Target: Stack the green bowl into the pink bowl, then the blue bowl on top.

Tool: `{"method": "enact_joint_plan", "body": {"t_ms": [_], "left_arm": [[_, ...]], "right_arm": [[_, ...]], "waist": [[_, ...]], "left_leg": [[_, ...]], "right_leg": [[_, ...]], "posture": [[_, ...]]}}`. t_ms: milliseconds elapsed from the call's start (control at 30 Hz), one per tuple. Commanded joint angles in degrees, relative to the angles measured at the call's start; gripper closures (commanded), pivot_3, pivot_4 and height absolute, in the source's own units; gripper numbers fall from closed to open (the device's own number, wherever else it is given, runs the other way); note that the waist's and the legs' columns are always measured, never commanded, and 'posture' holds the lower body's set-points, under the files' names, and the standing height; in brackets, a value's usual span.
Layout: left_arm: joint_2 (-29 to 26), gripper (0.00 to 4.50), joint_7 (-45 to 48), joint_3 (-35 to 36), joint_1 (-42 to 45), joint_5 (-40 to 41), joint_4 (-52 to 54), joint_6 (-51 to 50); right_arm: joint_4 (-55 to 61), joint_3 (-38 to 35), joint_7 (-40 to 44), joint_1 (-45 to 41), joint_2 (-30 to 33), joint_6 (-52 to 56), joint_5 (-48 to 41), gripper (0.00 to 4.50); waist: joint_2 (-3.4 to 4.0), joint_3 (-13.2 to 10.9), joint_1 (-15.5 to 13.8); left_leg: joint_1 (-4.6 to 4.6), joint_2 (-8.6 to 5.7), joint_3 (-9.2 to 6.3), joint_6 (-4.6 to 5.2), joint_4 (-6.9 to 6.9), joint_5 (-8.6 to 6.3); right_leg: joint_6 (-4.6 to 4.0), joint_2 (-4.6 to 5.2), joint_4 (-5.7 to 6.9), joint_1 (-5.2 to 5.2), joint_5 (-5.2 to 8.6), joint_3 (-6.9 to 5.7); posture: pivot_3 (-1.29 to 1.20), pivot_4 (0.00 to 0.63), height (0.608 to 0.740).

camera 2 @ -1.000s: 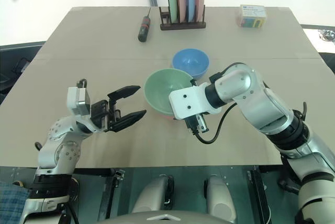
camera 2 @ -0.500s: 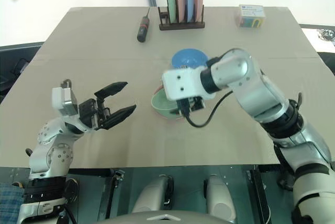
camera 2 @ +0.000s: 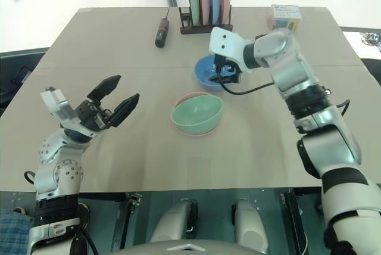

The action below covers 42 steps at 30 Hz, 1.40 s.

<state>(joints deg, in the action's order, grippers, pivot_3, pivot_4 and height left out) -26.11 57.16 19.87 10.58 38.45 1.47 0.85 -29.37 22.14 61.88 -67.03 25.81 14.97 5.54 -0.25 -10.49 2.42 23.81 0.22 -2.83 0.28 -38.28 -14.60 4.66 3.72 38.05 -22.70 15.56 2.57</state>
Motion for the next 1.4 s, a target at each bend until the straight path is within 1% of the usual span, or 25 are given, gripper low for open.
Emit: {"method": "enact_joint_plan", "body": {"t_ms": [33, 133, 300, 400, 600, 633, 667, 900, 1000, 1133, 1267, 1400], "left_arm": [[-0.43, 0.00, -0.03, 1.19, -0.92, 0.95, 1.77, 0.45], [-1.10, 0.00, 0.22, 1.66, -1.91, 1.15, 2.30, 0.15], [-1.62, 0.00, 0.45, 2.06, -3.62, 1.59, 3.38, 0.02], [-1.74, 0.00, 0.21, 2.32, -4.34, 1.93, 4.00, 0.05], [-2.04, 0.00, 0.25, 2.42, -5.45, 2.20, 4.46, 0.04], [-2.11, 0.00, 0.32, 2.45, -5.52, 2.27, 4.43, 0.01], [-2.18, 0.00, 0.42, 2.47, -5.55, 2.34, 4.37, -0.01], [-4.16, 0.00, 2.41, 2.74, -4.88, 2.84, 2.81, -0.74], [-7.13, 0.00, 5.05, 3.86, -3.50, 3.27, 0.12, -1.02], [-13.46, 0.00, 11.64, 5.55, -0.20, 3.67, -5.92, -1.81], [-18.10, 0.00, 17.36, 6.19, 3.28, 3.17, -11.54, -1.89], [-22.25, 0.00, 22.53, 6.34, 8.42, 2.23, -18.79, -1.60]], "right_arm": [[-7.65, 0.15, -1.30, -2.64, -2.74, -4.98, 1.59, 0.62], [-15.06, 0.74, -1.66, -3.19, -5.96, -7.94, 2.89, 0.62], [-23.09, 0.83, -3.05, -4.16, -9.54, -11.88, 4.93, 0.62], [-27.04, 0.30, -4.11, -4.69, -10.58, -13.46, 5.81, 1.39], [-30.01, -0.19, -4.48, -5.50, -11.06, -15.90, 6.83, 3.86], [-30.08, -0.33, -4.39, -5.60, -11.08, -15.99, 6.89, 4.21], [-30.09, -0.44, -4.26, -5.67, -11.07, -16.09, 6.96, 4.37], [-27.25, -0.54, -5.52, -5.37, -10.19, -20.12, 8.17, 4.37], [-21.47, -0.96, -2.66, -4.94, -9.66, -20.27, 7.02, 4.37], [-5.20, -1.87, 2.65, -1.88, -8.19, -14.82, 3.85, 4.37], [12.48, -1.75, 7.67, 2.72, -5.46, -6.62, 0.76, 4.37], [26.89, -0.66, 11.80, 6.25, -2.84, 1.71, -2.27, 4.37]], "waist": [[0.01, 0.00, 0.01], [0.01, -0.01, 0.12], [0.02, -0.01, 0.07], [0.02, -0.01, 0.06], [0.03, -0.02, 0.11], [0.03, -0.02, 0.10], [0.03, -0.02, 0.11], [0.04, -0.02, 0.12], [0.05, -0.03, 0.12], [0.06, -0.04, 0.15], [0.05, -0.04, -0.03], [0.04, -0.04, -0.17]], "left_leg": [[0.01, 0.00, 0.00, -0.04, 0.01, 0.02], [0.00, 0.00, 0.01, -0.19, 0.03, 0.11], [-0.01, 0.01, -0.01, -0.22, 0.05, 0.13], [-0.01, 0.01, -0.02, -0.23, 0.05, 0.14], [-0.01, 0.01, -0.04, -0.28, 0.05, 0.16], [-0.01, 0.01, -0.04, -0.28, 0.05, 0.16], [-0.01, 0.01, -0.04, -0.28, 0.05, 0.16], [-0.02, 0.02, -0.04, -0.29, 0.05, 0.17], [-0.01, 0.02, -0.04, -0.29, 0.07, 0.17], [0.01, 0.07, -0.06, -0.28, 0.08, 0.16], [0.01, 0.07, -0.07, -0.27, 0.11, 0.16], [0.04, 0.06, -0.11, -0.19, 0.06, 0.11]], "right_leg": [[0.00, 0.00, 0.00, 0.00, 0.00, 0.00], [0.00, -0.01, 0.00, -0.01, 0.00, 0.02], [0.00, -0.03, 0.02, -0.02, 0.00, 0.01], [0.00, -0.03, 0.02, -0.02, 0.00, 0.01], [-0.01, -0.04, 0.05, -0.02, 0.00, -0.01], [-0.01, -0.04, 0.05, -0.02, 0.00, 0.00], [-0.01, -0.05, 0.05, -0.02, 0.00, 0.00], [-0.01, -0.06, 0.07, -0.03, 0.00, 0.00], [-0.01, -0.06, 0.06, -0.04, 0.00, 0.00], [-0.01, -0.14, 0.10, -0.10, 0.00, -0.03], [-0.01, -0.13, 0.08, -0.10, 0.00, -0.04], [-0.01, -0.12, 0.07, -0.05, 0.00, -0.13]], "posture": [[0.00, 0.150, 0.740], [0.00, 0.150, 0.740], [0.00, 0.150, 0.740], [0.00, 0.150, 0.740], [0.00, 0.150, 0.740], [0.00, 0.150, 0.740], [0.00, 0.150, 0.740], [0.00, 0.150, 0.740], [0.00, 0.150, 0.740], [0.00, 0.150, 0.740], [0.00, 0.150, 0.740], [0.00, 0.150, 0.740]]}}
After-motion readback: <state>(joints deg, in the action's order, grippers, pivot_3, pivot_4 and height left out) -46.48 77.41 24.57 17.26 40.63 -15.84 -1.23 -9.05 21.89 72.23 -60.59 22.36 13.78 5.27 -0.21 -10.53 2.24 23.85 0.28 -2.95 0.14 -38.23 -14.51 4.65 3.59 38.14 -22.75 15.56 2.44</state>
